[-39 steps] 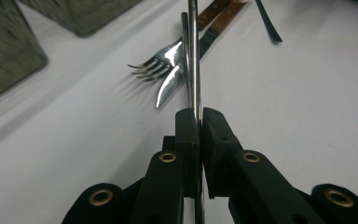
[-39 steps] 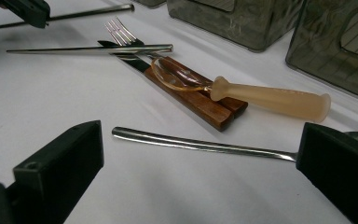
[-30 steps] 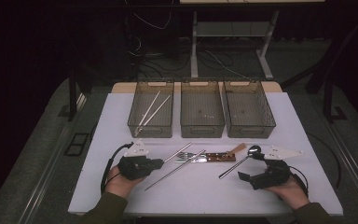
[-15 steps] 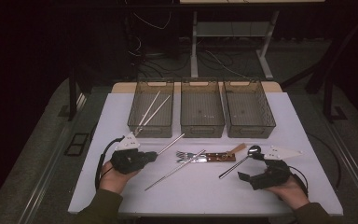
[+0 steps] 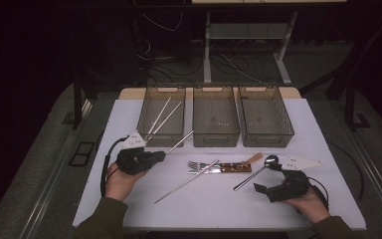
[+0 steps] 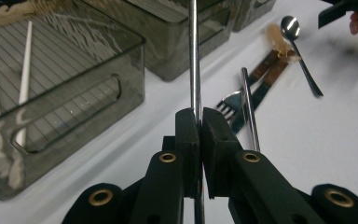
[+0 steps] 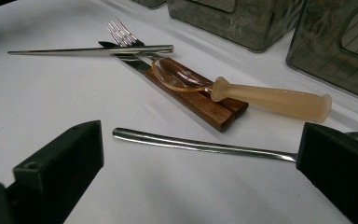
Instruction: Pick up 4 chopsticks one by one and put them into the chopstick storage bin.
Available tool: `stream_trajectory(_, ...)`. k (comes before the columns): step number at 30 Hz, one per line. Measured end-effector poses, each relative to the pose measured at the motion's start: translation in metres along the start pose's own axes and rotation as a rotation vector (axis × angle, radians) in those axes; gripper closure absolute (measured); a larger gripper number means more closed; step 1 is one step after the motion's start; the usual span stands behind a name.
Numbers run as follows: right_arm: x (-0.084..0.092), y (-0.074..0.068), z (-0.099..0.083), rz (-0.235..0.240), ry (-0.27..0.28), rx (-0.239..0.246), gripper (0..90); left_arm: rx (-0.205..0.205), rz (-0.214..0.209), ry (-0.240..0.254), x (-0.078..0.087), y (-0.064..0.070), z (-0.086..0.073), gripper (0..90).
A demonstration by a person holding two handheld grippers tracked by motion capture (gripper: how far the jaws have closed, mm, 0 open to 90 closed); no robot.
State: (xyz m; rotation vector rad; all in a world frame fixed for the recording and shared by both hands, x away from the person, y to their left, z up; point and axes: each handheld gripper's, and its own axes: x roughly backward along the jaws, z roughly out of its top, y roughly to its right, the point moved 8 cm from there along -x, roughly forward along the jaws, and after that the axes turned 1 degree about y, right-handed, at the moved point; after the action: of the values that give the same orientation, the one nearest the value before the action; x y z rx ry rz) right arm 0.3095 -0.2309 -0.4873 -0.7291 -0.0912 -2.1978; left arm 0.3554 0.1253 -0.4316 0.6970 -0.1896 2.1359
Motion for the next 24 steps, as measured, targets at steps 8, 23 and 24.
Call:
stream_trajectory(8,0.000,0.000,0.000,-0.001,-0.001,-0.003,0.9,0.002,0.020,0.021,-0.005,-0.016,0.020,85.3)
stream_trajectory(23,0.001,-0.001,0.000,0.005,0.006,-0.010,1.0,0.005,0.063,0.047,-0.013,-0.050,0.069,85.3)
stream_trajectory(24,0.001,0.000,0.000,0.005,0.007,-0.011,0.9,0.010,0.065,0.050,-0.014,-0.053,0.071,85.3)
